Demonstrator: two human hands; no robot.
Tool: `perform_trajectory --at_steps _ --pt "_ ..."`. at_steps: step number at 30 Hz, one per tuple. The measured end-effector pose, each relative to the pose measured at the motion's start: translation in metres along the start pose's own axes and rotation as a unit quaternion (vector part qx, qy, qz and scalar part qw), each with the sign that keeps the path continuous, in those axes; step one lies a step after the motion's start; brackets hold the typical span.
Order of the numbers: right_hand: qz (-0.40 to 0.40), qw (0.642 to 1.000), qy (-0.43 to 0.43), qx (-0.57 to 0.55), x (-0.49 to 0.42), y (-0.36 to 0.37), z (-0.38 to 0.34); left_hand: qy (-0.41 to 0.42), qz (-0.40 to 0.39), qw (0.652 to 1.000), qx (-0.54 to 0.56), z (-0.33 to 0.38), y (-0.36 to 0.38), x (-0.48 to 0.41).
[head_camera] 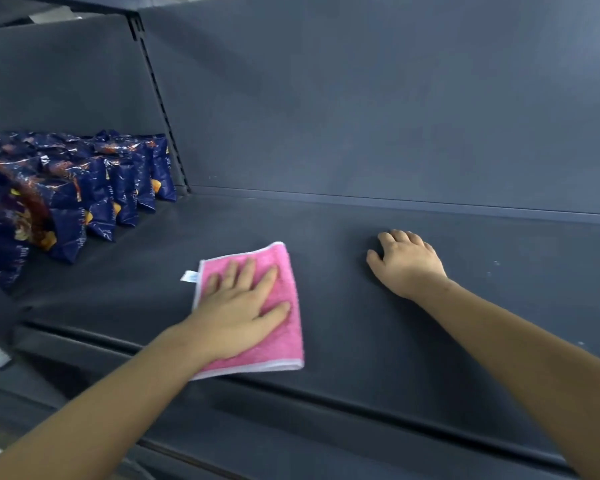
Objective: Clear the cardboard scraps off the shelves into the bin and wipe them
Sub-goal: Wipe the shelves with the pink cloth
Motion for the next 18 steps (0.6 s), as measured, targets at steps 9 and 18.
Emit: perform_trajectory --at_steps 9,18 --pt "0.026 0.999 0.004 -0.031 -0.001 -0.005 0.002 0.088 0.004 0.995 0.038 0.125 -0.002 0.006" --pt "0.052 0.994 -0.03 -0.093 0.035 -0.018 -0.002 0.061 0.019 0.997 0.05 0.13 -0.005 0.005"
Point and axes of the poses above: each hand's wrist, its own x-axis away from the middle knuckle, its own y-axis out of the palm, z = x × y, the point moved 10 cm from there along -x, towards the middle knuckle, and after that the axes turned 7 degrees about -y, right-handed, at the moved point
